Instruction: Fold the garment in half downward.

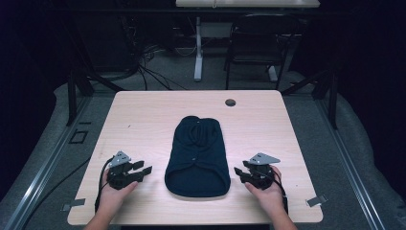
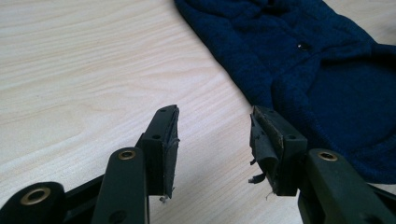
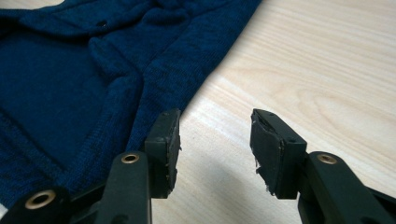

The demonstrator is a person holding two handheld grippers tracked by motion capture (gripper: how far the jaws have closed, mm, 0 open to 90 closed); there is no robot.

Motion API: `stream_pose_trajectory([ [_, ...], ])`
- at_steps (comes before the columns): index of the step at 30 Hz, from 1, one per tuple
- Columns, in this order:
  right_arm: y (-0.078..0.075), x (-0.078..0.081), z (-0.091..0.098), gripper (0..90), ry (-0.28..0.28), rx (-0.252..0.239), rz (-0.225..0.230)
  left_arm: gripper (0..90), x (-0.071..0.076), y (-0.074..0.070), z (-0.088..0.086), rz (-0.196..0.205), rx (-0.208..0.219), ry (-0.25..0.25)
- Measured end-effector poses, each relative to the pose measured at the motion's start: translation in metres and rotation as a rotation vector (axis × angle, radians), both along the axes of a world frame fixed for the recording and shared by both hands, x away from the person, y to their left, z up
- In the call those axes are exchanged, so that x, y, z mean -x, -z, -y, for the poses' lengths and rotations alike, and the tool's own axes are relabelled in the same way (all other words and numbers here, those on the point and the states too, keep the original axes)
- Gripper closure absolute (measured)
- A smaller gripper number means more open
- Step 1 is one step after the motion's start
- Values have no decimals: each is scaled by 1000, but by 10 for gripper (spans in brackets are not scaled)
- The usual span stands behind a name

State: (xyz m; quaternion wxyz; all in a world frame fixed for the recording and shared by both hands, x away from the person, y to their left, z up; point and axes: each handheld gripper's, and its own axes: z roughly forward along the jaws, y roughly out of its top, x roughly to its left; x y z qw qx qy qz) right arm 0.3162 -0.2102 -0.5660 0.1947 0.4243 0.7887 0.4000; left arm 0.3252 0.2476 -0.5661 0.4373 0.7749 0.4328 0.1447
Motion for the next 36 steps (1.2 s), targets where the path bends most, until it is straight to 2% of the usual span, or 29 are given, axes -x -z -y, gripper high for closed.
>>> stream_pose_trajectory([
  [6,0,-1,3,529,1,-9,-12,525,0,0,0,-13,-2,-1],
  [12,1,-2,0,531,-10,15,-26,526,1,0,0,-18,-8,1],
  [17,0,-3,0,550,-16,12,-26,530,1,-1,0,-22,-14,6],
  [23,-6,-5,2,564,-42,22,-33,550,-4,-5,4,-15,-26,23],
  [25,-10,-8,0,571,-49,42,-42,562,-6,-7,5,-14,-36,28],
  [27,-16,-13,-4,599,-66,60,-37,586,-14,-14,10,-4,-50,49],
  [29,-21,-19,-9,623,-95,84,-39,623,-17,-17,11,-12,-42,60],
  [30,-23,-22,-12,647,-104,87,-44,636,-25,-21,18,-11,-52,74],
  [32,-24,-27,-16,649,-116,94,-44,644,-30,-22,22,-8,-66,83],
  [33,-24,-39,-25,654,-140,97,-63,645,-40,-22,33,-9,-82,94],
  [35,-22,-48,-33,655,-147,104,-67,647,-49,-20,45,-23,-91,110],
  [36,-22,-48,-33,655,-147,104,-67,647,-49,-20,45,-23,-91,110],
])
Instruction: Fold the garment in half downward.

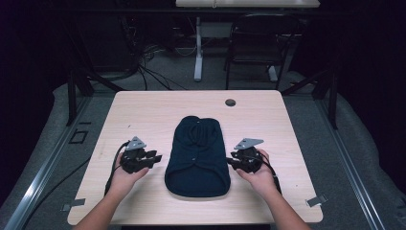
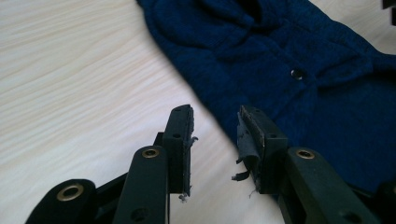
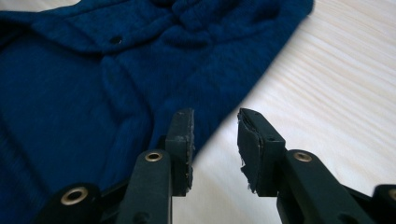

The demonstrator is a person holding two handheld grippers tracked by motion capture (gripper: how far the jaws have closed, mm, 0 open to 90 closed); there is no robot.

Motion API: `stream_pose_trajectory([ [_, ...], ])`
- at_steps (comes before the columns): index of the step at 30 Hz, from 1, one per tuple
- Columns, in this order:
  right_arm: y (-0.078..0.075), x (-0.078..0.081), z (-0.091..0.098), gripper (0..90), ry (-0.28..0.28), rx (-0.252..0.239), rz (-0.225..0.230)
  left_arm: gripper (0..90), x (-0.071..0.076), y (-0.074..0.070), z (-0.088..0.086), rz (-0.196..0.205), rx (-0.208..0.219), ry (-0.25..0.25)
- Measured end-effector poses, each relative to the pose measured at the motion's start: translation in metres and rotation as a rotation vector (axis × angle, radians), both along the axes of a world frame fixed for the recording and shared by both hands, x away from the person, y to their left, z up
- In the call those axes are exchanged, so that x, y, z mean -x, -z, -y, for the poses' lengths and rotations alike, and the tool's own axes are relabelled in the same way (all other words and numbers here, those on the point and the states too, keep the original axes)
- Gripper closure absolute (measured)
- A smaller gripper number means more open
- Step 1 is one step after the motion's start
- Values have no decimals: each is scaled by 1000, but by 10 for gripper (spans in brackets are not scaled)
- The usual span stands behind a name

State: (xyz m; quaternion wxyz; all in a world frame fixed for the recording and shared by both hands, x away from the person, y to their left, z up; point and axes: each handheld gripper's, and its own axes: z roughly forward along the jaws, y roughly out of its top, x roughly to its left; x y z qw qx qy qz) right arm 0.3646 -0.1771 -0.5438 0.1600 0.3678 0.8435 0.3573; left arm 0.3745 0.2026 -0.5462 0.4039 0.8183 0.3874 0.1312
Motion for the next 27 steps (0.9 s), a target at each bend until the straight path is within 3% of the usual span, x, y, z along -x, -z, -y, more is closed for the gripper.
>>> stream_pose_trajectory([
  [2,4,-15,-14,647,-12,-1,-15,647,-13,8,18,-33,7,18],
  [5,7,-27,-27,648,-15,13,-13,651,-23,14,33,-23,-44,32],
  [7,8,-30,-30,651,-23,22,-12,655,-27,15,39,-22,-54,43],
  [12,9,-53,-46,656,-47,78,-14,665,-44,9,59,-9,-107,68],
  [17,8,-74,-53,630,-31,118,-15,638,-69,6,75,-5,-160,96],
  [21,10,-86,-57,640,-35,141,-42,644,-78,13,83,-26,-203,110],
  [25,17,-91,-58,675,-67,166,-88,660,-77,19,84,-39,-241,131],
  [27,19,-89,-58,694,-82,165,-84,665,-75,20,84,-38,-237,131],
])
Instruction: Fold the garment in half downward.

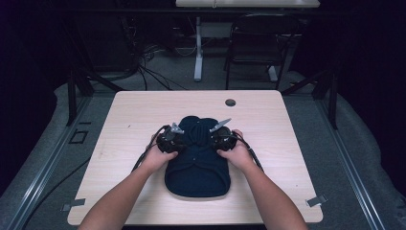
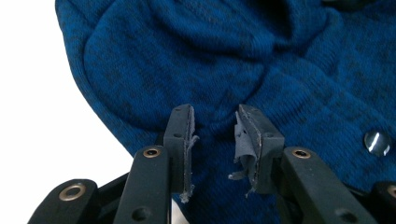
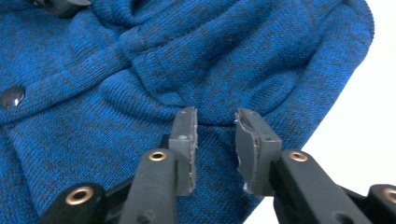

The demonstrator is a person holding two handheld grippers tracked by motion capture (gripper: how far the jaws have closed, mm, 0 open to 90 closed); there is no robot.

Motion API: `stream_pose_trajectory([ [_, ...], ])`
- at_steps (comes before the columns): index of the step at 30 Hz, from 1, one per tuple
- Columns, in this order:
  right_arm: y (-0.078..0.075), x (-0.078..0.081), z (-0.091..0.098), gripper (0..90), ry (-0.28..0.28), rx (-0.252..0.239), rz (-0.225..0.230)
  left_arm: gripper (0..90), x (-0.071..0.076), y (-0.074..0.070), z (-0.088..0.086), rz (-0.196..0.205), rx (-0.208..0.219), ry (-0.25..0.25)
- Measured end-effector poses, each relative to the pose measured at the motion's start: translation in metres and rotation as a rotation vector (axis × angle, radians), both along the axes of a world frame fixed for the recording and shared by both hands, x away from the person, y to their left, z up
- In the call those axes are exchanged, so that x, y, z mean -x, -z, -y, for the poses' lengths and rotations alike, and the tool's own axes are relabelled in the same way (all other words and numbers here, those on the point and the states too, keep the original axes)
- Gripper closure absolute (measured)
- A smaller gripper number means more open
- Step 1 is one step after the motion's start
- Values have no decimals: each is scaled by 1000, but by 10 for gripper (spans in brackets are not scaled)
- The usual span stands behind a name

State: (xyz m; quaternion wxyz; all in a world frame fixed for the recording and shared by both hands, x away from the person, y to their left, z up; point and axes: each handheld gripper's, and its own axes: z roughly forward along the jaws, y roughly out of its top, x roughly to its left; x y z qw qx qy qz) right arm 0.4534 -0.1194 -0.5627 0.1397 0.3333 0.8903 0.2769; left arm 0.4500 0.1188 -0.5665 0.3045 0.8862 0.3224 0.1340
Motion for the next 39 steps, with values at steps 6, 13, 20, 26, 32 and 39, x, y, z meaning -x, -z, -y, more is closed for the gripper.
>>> stream_pose_trajectory([
  [6,-1,9,1,695,-41,-13,-35,671,16,-2,-5,-35,-22,57],
  [13,-9,21,-3,674,-96,23,-51,670,25,-8,-12,-55,-11,76],
  [20,-35,-4,-6,664,-79,51,25,650,-8,-35,-14,9,-35,29],
  [26,-38,-36,-14,623,-74,136,80,659,-42,-39,-2,51,-112,60],
  [32,-29,-52,-22,602,-73,206,86,640,-60,-30,7,81,-180,41],
  [39,-22,-66,-19,577,-57,200,69,605,-71,-24,8,61,-161,25],
])
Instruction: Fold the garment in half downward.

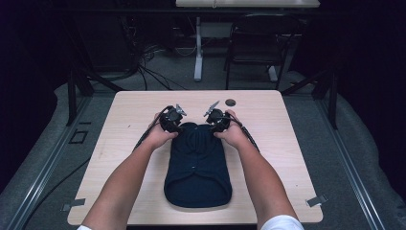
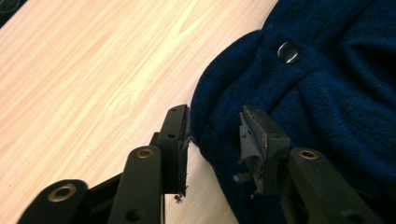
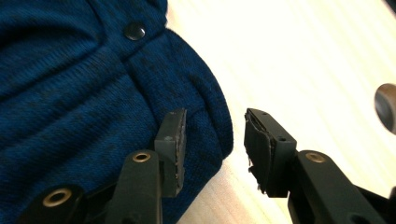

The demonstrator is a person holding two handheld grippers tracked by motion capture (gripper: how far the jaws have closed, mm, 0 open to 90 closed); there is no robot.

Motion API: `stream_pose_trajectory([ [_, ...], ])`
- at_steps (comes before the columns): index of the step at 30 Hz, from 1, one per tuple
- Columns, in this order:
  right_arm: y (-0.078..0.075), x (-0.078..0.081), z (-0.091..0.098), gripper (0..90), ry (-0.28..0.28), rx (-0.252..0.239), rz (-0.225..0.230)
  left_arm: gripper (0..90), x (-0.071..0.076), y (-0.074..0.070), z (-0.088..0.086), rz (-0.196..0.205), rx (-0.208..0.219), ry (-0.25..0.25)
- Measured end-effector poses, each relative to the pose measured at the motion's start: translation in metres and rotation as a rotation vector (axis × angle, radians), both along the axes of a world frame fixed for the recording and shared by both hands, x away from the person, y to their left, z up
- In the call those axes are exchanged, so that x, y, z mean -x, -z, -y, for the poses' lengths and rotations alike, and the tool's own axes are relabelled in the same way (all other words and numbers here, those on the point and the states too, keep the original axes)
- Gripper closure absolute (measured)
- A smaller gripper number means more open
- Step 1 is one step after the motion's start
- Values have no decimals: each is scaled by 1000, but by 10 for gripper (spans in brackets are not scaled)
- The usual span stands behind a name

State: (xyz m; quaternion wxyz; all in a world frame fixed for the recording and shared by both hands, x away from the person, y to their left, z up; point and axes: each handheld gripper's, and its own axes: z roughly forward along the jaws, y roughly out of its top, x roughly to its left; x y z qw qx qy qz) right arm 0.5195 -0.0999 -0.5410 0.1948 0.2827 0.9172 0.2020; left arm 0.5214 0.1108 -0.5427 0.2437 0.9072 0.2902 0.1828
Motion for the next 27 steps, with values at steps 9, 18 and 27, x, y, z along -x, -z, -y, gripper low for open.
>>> stream_pose_trajectory([
  [9,7,-5,-9,660,-12,53,-62,631,0,14,9,-34,-52,-5],
  [18,7,-1,-17,772,-8,106,-56,751,0,13,11,-41,-60,-7],
  [27,3,4,-19,802,-26,111,-26,788,1,9,7,-45,-49,-5],
])
